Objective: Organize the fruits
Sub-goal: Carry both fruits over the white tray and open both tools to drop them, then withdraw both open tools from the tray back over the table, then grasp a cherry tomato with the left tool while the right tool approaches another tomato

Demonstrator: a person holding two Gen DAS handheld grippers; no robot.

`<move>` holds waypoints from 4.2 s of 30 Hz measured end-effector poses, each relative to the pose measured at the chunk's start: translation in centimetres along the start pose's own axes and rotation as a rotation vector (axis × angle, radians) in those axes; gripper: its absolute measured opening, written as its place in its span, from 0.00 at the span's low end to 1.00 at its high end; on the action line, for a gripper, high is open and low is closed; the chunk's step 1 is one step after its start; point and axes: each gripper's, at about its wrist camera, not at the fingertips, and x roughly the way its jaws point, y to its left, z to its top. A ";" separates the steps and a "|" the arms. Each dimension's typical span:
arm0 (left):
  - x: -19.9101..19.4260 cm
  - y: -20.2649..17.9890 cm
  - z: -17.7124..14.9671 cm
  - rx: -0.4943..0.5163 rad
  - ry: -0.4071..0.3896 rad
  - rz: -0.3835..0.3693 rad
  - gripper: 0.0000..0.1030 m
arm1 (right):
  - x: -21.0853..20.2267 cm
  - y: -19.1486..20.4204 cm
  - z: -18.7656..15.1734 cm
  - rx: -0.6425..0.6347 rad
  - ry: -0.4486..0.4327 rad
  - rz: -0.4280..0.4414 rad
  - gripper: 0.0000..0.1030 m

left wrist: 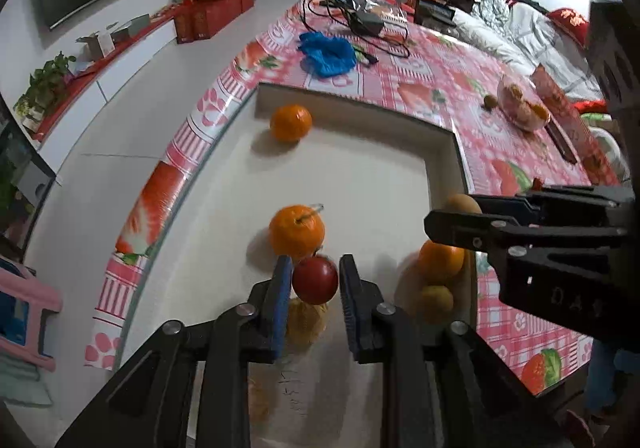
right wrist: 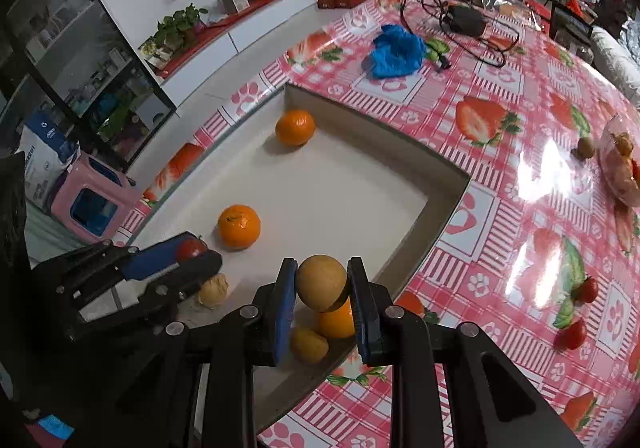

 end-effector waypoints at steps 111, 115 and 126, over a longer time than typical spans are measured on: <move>11.8 -29.8 6.9 0.295 0.031 -0.101 0.74 | -9.8 -27.8 -17.5 0.497 -0.243 -0.307 0.80; 11.8 -30.1 6.9 0.294 0.012 -0.100 0.70 | -10.9 -28.3 -17.9 0.503 -0.279 -0.334 0.80; 11.9 -30.7 6.9 0.282 -0.011 -0.094 0.69 | -11.7 -30.1 -17.8 0.562 -0.280 -0.389 0.80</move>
